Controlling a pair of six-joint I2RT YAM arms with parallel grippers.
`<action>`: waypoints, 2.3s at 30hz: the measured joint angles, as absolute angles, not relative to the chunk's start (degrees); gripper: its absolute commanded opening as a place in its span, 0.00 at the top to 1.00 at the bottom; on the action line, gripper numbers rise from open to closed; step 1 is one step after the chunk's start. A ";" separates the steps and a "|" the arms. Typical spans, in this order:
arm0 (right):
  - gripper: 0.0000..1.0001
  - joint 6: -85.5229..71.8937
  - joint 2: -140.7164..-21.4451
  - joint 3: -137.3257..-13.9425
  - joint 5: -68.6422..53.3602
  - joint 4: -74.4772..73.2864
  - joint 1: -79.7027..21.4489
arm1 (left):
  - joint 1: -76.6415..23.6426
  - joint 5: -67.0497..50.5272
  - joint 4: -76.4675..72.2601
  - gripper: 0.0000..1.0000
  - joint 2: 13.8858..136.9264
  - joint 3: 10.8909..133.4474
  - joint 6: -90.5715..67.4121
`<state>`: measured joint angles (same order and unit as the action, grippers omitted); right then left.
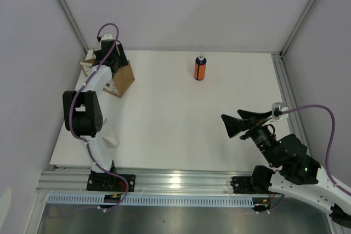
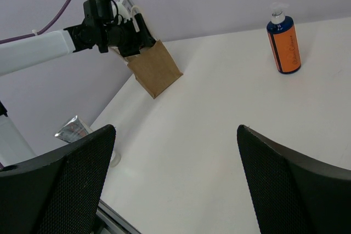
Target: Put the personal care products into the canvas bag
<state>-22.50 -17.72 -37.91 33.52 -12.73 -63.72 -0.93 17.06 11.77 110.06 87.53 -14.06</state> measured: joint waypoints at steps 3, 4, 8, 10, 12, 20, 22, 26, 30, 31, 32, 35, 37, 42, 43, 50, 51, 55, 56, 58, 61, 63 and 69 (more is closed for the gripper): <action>0.04 -22.52 -17.41 -37.91 33.52 -12.80 -63.72 | -0.93 16.25 11.77 0.15 108.90 87.53 -14.06; 0.04 -22.52 -17.34 -37.91 33.52 -12.82 -63.72 | -0.95 16.12 11.79 0.14 108.47 87.53 -14.04; 0.04 -22.50 -17.32 -37.91 33.50 -12.86 -63.72 | -1.06 15.49 12.25 0.14 107.04 87.53 -14.02; 0.04 -22.50 -17.32 -37.91 33.52 -12.88 -63.72 | -1.21 14.68 12.84 0.14 106.10 87.53 -14.02; 0.04 -22.50 -17.32 -37.91 33.52 -12.88 -63.72 | -1.54 14.11 13.39 0.13 104.95 87.53 -14.02; 0.04 -22.46 -17.54 -37.91 33.52 -12.86 -63.72 | -7.70 13.15 18.63 0.11 97.43 89.67 -14.04; 0.04 -22.44 -17.80 -37.91 33.52 -12.84 -63.72 | -9.93 13.19 19.94 0.11 94.63 89.91 -14.13; 0.03 -22.22 -18.96 -37.91 33.52 -12.67 -63.72 | -14.04 14.24 24.34 0.11 87.81 89.93 -16.05; 0.03 -21.82 -20.84 -37.91 33.52 -12.51 -63.72 | -17.52 18.22 27.59 0.11 79.35 86.35 -19.57; 0.03 -21.69 -21.26 -37.91 33.54 -12.47 -63.72 | -18.33 19.16 28.08 0.11 76.36 84.09 -20.21; 0.03 -21.32 -21.69 -37.93 33.54 -12.47 -63.72 | -18.90 19.59 29.41 0.11 73.80 82.54 -20.64; 0.03 -20.58 -23.31 -37.95 33.36 -12.12 -63.72 | -19.38 20.16 34.65 0.10 69.04 80.86 -20.91; 0.03 -20.03 -24.91 -38.15 32.84 -12.05 -63.72 | -19.38 19.86 37.10 0.10 65.98 79.11 -20.34; 0.03 -18.98 -28.86 -38.39 32.05 -12.08 -63.72 | -19.51 17.32 46.13 0.10 57.69 72.60 -17.89; 0.03 -18.79 -29.54 -38.39 32.03 -12.12 -63.72 | -19.51 16.84 47.70 0.10 56.21 71.31 -17.58; 0.03 -18.33 -30.65 -38.52 31.38 -12.12 -63.72 | -19.59 18.06 62.50 0.13 53.80 69.04 -16.84; 0.03 -18.33 -30.50 -38.65 31.40 -12.16 -63.72 | -19.59 18.46 64.03 0.14 53.71 69.14 -16.80; 0.03 -18.31 -29.58 -39.00 31.40 -12.14 -63.72 | -19.59 19.99 70.00 0.17 53.71 71.02 -15.94; 0.03 -18.31 -29.19 -39.00 31.40 -12.16 -63.72 | -19.53 20.38 70.87 0.17 53.74 71.37 -15.81; 0.03 -18.31 -28.23 -39.03 31.44 -12.16 -63.72 | -19.00 20.38 71.99 0.18 53.87 71.59 -15.35; 0.03 -18.31 -27.29 -39.03 31.57 -12.14 -63.72 | -17.91 20.36 72.84 0.19 54.39 71.59 -14.76; 0.03 -18.31 -27.07 -39.03 31.57 -12.14 -63.72 | -16.95 20.40 72.99 0.26 55.07 71.59 -14.41; 0.03 -18.31 -27.07 -39.03 31.62 -12.19 -63.72 | -15.20 20.32 72.82 0.36 58.54 71.42 -13.82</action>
<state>-18.31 -27.07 -39.03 31.62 -12.19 -63.72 -15.20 20.32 72.82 58.54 71.42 -13.82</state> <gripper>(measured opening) 0.971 0.690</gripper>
